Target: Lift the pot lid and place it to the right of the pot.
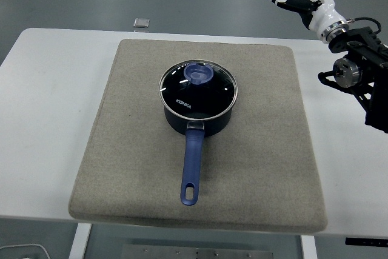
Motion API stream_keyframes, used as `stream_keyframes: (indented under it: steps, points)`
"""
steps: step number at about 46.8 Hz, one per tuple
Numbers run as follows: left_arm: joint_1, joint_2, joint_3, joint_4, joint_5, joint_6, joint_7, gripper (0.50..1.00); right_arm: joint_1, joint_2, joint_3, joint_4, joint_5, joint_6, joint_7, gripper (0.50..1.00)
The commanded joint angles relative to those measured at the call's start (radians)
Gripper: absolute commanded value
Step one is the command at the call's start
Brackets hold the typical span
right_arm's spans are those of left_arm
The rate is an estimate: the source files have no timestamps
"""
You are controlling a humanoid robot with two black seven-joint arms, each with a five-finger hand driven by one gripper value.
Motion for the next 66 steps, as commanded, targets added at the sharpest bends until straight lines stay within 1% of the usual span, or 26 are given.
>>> stream_keyframes:
  steps: [1, 4, 12, 21, 29, 35, 39, 54, 66]
  points:
    - [0.0, 0.0, 0.0, 0.0, 0.0, 0.0, 0.0, 1.0, 0.03, -0.006, -0.002, 0.003, -0.095, 0.053, 0.036, 0.903]
    - [0.0, 0.0, 0.0, 0.0, 0.0, 0.0, 0.0, 1.0, 0.04, -0.014, 0.0, 0.006, -0.154, 0.084, 0.057, 0.903]
    - [0.0, 0.0, 0.0, 0.0, 0.0, 0.0, 0.0, 1.0, 0.091, -0.028, -0.003, 0.006, -0.252, 0.145, 0.088, 0.903]
    - [0.0, 0.0, 0.0, 0.0, 0.0, 0.0, 0.0, 1.0, 0.142, -0.038, -0.003, 0.018, -0.395, 0.223, 0.09, 0.901]
    - [0.0, 0.0, 0.0, 0.0, 0.001, 0.0, 0.0, 1.0, 0.171, -0.069, -0.003, 0.107, -0.525, 0.225, 0.09, 0.899]
    - [0.0, 0.0, 0.0, 0.0, 0.0, 0.0, 0.0, 1.0, 0.194, -0.08, -0.005, 0.162, -0.571, 0.225, 0.09, 0.899]
    - [0.0, 0.0, 0.0, 0.0, 0.0, 0.0, 0.0, 1.0, 0.203, -0.095, -0.005, 0.217, -0.606, 0.225, 0.09, 0.899]
    - [0.0, 0.0, 0.0, 0.0, 0.0, 0.0, 0.0, 1.0, 0.203, -0.094, 0.001, 0.349, -0.737, 0.214, 0.09, 0.899]
    - [0.0, 0.0, -0.002, 0.0, 0.0, 0.0, 0.0, 1.0, 0.194, -0.084, 0.001, 0.412, -0.833, 0.197, 0.09, 0.899]
